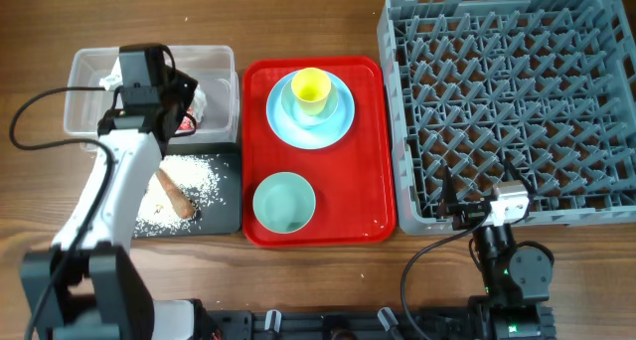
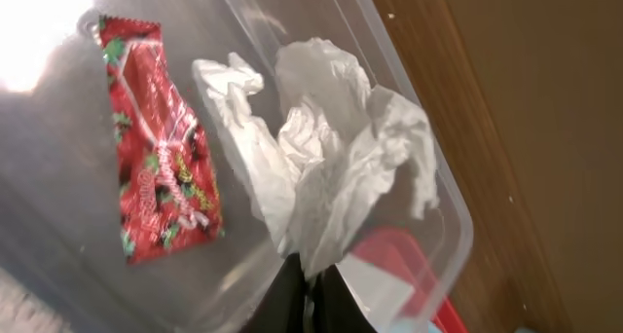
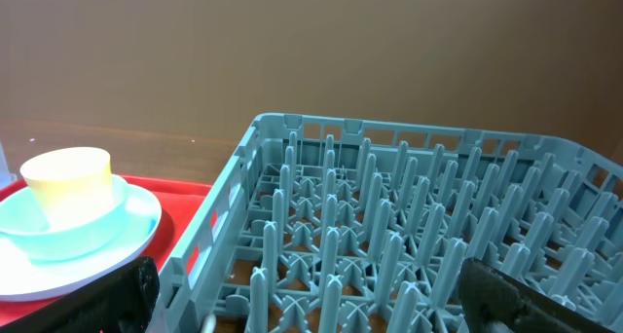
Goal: Sort waste into correct bins and load items into the dishwasher rack
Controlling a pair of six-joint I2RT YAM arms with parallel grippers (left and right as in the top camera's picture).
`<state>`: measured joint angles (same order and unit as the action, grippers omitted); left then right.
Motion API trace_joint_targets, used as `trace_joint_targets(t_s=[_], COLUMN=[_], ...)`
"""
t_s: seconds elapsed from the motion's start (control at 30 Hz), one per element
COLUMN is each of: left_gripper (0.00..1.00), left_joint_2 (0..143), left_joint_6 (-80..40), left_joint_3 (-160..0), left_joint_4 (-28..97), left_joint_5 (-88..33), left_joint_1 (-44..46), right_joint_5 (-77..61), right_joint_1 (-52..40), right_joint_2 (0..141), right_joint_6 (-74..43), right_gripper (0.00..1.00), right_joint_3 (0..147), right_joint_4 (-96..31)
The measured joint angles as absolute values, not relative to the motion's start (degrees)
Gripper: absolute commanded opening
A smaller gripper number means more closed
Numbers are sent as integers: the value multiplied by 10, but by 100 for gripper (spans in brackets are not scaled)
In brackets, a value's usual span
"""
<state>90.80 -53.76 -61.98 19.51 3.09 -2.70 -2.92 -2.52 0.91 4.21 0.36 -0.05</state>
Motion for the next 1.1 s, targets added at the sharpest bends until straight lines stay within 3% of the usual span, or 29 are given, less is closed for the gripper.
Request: trace_joint_targets(t_s=[0.07, 0.17, 0.2, 0.3, 0.4, 0.47, 0.63, 0.67, 0.7, 0.73, 0.77, 0.97, 1.1], left_gripper=[11, 61, 68, 74, 92, 92, 90, 82, 47, 22, 4, 4, 4], left_joint_2=[933, 952, 953, 953, 953, 952, 880, 853, 832, 813, 792, 748, 748], left_joint_6=[-537, -535, -531, -531, -517, -499, -458, -455, -451, -441, -433, -380, -375], left_joint_3=[-620, -620, -620, -620, -620, -620, -620, -620, -621, -622, -621, -622, -622], left_joint_4=[172, 144, 138, 123, 123, 124, 197, 237, 270, 312, 356, 565, 588], left_joint_5=[31, 31, 32, 31, 20, 5, -22, -34, -48, -65, -84, -138, -143], left_joint_1=[-35, -38, -38, -38, -38, -38, -34, -33, -29, -24, -15, 73, 160], right_joint_5=[-29, -29, -29, -29, -29, -29, -29, -29, -29, -29, -29, -29, -29], right_joint_1=[-25, -25, -25, -25, -25, -25, -25, -25, -25, -25, -25, -25, -25], right_joint_2=[9, 9, 9, 9, 9, 9, 9, 9, 9, 9, 9, 9, 9], right_joint_6=[42, 42, 42, 42, 42, 42, 42, 42, 42, 42, 42, 42, 42], right_gripper=[100, 100, 100, 100, 100, 100, 100, 100, 100, 100, 100, 100, 100], right_joint_3=[4, 4, 4, 4, 4, 4, 4, 4, 4, 4, 4, 4, 4], right_joint_4=[-1, -1, -1, -1, -1, -1, 0, 0, -1, 0, -1, 0, 0])
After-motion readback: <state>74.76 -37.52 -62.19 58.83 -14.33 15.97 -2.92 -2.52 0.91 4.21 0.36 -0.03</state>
